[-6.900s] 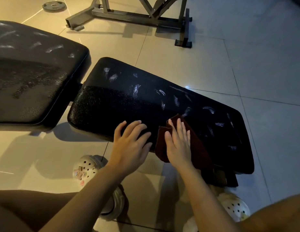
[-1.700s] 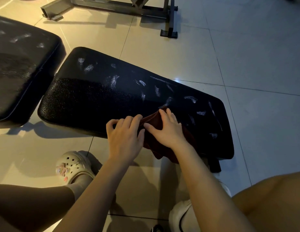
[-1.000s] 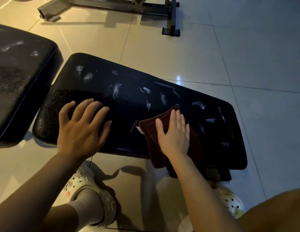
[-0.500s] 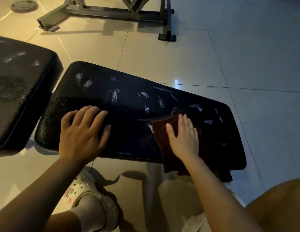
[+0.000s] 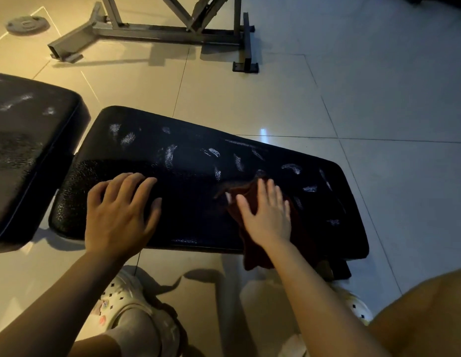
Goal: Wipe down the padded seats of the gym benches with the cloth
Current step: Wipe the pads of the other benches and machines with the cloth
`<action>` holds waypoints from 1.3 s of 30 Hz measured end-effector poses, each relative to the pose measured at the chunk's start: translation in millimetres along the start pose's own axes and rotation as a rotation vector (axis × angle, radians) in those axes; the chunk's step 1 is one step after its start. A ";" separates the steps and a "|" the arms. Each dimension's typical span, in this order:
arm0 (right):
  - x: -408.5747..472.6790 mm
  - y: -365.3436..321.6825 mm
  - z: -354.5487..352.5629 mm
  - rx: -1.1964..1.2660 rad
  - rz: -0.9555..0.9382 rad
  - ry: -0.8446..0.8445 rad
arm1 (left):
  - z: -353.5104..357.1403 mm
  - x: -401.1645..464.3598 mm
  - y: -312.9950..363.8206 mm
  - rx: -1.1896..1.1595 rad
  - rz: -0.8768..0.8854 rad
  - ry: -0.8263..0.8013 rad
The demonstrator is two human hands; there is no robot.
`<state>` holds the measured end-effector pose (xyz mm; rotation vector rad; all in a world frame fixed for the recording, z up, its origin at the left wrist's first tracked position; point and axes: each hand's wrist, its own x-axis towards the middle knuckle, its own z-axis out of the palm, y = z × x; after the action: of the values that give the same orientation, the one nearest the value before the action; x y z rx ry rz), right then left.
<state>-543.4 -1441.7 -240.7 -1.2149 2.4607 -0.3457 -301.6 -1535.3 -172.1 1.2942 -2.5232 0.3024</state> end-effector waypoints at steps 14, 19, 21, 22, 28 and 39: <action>-80.7 -66.9 16.4 0.137 -0.281 -0.049 | 1.3 1.0 1.7 0.010 0.023 0.010; -54.0 -23.1 13.2 0.149 -0.095 -0.005 | -0.1 0.9 1.9 -0.001 0.021 -0.007; -41.6 7.2 11.7 0.095 0.074 0.044 | 0.3 0.4 1.9 -0.009 0.013 -0.005; -36.4 21.2 10.9 0.073 0.143 0.059 | 0.4 0.6 1.8 -0.012 0.012 -0.005; -21.8 41.4 5.1 0.082 0.314 0.059 | 1.3 -0.3 1.4 -0.005 0.024 0.015; -14.1 25.8 7.7 0.058 -0.076 0.066 | 8.7 0.6 44.3 0.016 0.170 0.067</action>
<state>-550.5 -1415.4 -254.2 -1.2948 2.4465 -0.4819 -339.5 -1513.0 -182.4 1.0583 -2.5832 0.3968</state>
